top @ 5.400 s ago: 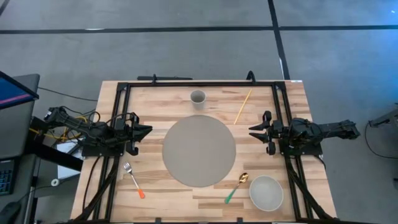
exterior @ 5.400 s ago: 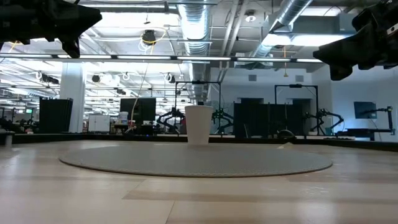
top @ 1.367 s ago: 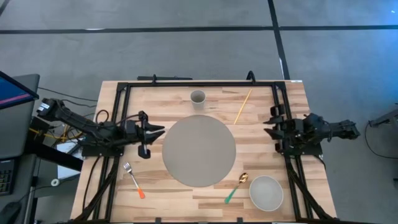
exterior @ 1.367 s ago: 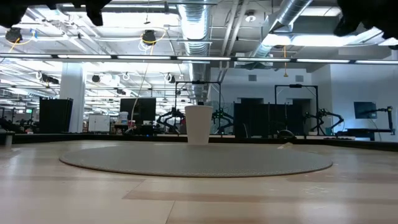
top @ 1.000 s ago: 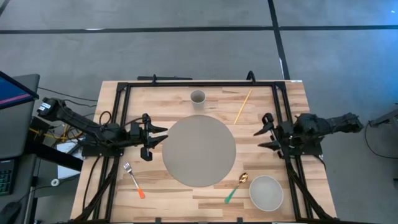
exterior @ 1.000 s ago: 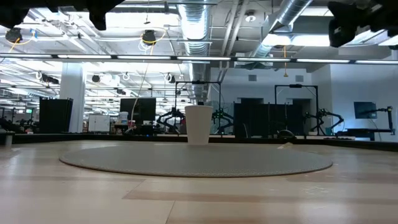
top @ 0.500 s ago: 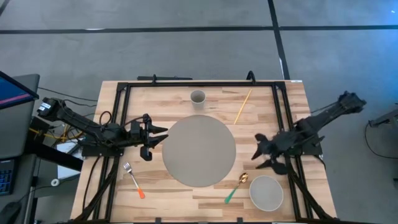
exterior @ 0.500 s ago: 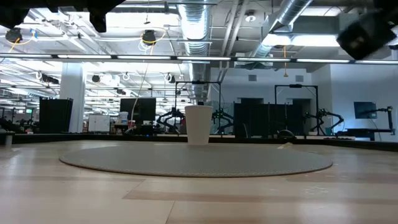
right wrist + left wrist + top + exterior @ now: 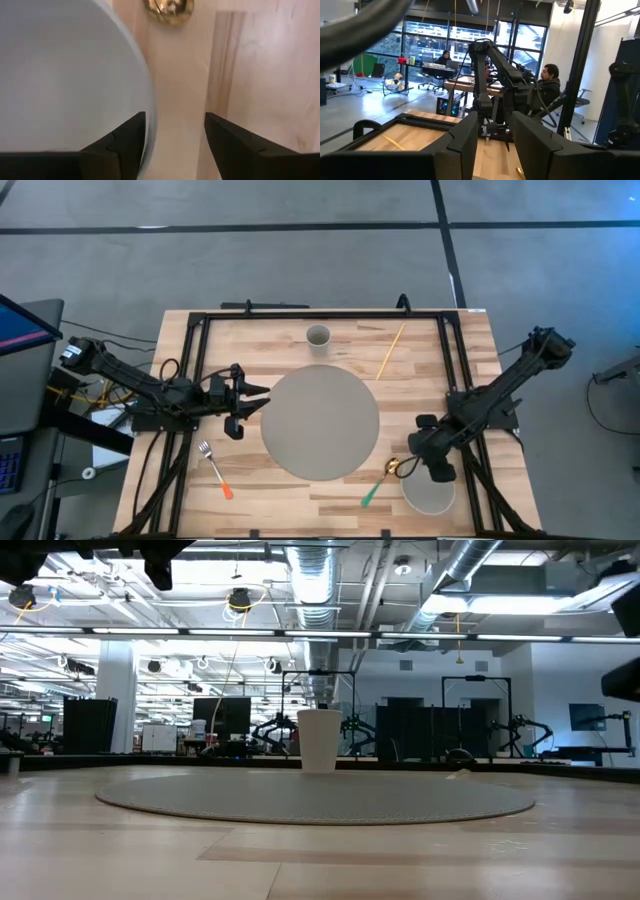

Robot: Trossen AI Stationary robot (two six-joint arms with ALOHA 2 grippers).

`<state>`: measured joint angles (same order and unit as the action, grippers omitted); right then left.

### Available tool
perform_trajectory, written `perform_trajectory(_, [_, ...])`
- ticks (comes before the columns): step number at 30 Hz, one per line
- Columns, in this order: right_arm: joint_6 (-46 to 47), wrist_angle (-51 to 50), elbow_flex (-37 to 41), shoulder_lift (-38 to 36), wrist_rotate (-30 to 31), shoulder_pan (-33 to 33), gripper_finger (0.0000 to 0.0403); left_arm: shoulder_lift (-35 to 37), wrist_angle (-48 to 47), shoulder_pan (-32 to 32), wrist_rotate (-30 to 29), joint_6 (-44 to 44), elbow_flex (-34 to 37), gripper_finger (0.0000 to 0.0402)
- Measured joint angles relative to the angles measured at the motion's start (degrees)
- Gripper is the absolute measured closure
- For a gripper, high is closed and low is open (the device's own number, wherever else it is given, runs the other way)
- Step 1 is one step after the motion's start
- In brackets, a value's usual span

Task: Pick & Place Utensil
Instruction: Put the white bowl on the gray placemat

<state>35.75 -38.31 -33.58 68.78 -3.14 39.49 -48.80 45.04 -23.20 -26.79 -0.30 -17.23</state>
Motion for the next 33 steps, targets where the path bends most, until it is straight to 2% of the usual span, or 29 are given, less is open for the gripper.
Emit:
perform_trajectory(3, [-1.5,-1.0,0.0,1.6,0.0,0.1,0.0213,0.0,0.0,0.0,0.0,0.0,0.0,0.028])
perform_trajectory(6, [-1.6,-1.0,0.0,1.3,-0.3,0.1,0.0241,0.0,0.0,0.0,0.1,-0.2,0.0,0.028])
perform_trajectory(13, [-1.7,-1.0,0.0,-1.9,-6.2,-2.2,0.0386,0.0,0.0,0.0,0.1,-0.2,0.0,0.028])
perform_trajectory(15, [-0.6,-1.5,-0.7,-2.5,-6.6,-3.8,0.039,0.0,0.0,0.0,0.1,-0.2,0.0,0.028])
perform_trajectory(19, [-2.7,-0.9,-7.5,-2.6,-5.7,-8.4,0.0396,0.0,0.0,0.0,0.1,-0.2,0.0,0.028])
perform_trajectory(22, [-14.1,2.5,-12.9,-2.7,1.2,-11.5,0.0397,0.0,0.0,0.0,0.1,-0.5,0.0,0.028])
perform_trajectory(24, [-20.1,7.3,-15.1,-2.6,10.4,-13.5,0.0393,0.0,0.0,0.0,0.1,-1.8,0.0,0.028])
perform_trajectory(27, [-23.8,16.9,-16.5,-0.9,22.4,-17.3,0.0395,0.0,0.1,0.0,0.1,-4.6,0.0,0.028])
perform_trajectory(30, [-27.7,27.1,-16.5,2.3,25.1,-21.7,0.04,0.0,0.5,0.0,0.1,-5.1,0.0,0.028])
perform_trajectory(33, [-27.8,32.6,-17.0,6.7,22.3,-26.2,0.0397,0.0,1.9,0.0,0.1,-5.2,0.0,0.028])
